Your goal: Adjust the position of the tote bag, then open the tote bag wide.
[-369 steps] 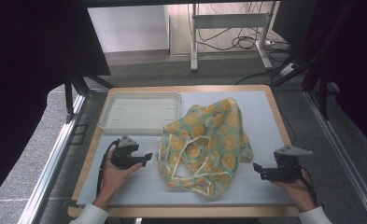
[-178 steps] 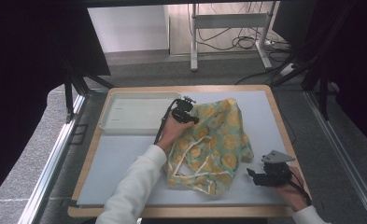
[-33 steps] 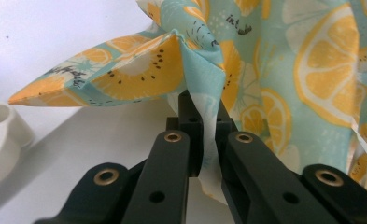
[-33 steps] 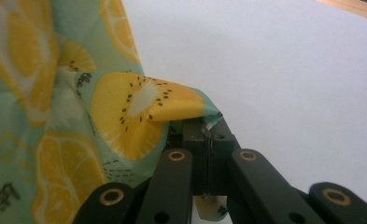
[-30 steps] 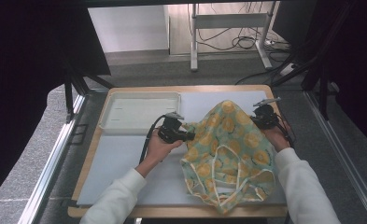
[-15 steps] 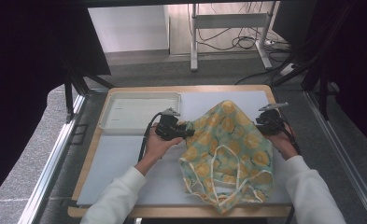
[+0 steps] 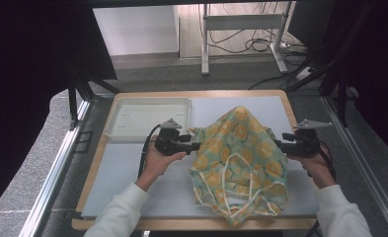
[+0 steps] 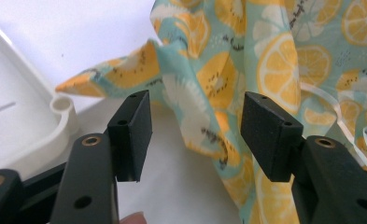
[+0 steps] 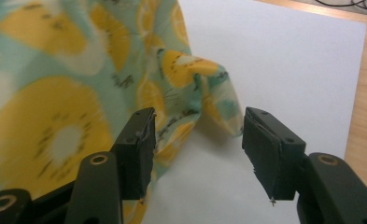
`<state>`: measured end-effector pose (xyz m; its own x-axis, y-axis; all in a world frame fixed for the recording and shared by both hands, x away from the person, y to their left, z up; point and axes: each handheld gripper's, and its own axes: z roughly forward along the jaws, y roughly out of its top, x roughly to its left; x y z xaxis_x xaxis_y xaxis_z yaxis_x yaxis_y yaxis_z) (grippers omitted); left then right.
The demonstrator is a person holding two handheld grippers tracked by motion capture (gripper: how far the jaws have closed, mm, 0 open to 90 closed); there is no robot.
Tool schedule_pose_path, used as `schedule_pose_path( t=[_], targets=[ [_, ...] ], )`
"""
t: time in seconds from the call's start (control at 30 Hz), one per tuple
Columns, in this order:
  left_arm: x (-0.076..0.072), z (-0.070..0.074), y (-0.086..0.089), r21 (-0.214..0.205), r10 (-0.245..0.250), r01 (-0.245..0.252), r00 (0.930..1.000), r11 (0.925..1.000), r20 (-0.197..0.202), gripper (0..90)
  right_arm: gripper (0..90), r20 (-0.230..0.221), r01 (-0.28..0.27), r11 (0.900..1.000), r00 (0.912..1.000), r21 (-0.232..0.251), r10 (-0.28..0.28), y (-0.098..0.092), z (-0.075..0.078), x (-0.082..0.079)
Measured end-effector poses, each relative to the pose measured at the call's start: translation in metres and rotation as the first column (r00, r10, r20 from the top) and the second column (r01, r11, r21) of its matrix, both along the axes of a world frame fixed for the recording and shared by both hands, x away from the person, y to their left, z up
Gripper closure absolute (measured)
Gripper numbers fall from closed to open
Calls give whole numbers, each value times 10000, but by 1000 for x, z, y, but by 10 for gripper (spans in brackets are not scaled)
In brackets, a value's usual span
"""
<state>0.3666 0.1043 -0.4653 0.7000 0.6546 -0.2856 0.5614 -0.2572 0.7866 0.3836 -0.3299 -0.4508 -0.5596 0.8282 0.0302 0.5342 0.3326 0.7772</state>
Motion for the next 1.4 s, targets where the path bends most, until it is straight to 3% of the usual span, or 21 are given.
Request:
schedule_pose_path(
  t=[0.2,0.33,0.73,1.4],
  targets=[
    [-6,3,5,-135,16,-16,10000,9999,8,428,425,48,43,9998,10000,177,-44,-8,5,-16],
    [-12,5,4,50,-86,85,9998,10000,187,425,424,149,79,9993,9999,369,-84,-14,10,-25],
    [-23,3,4,254,-447,441,9987,9987,232,423,422,823,-290,9976,9963,624,238,-13,32,-63],
    [-34,11,-4,583,-761,731,9958,9956,513,405,403,1051,-897,9943,9910,580,833,10,44,-78]
  ],
)
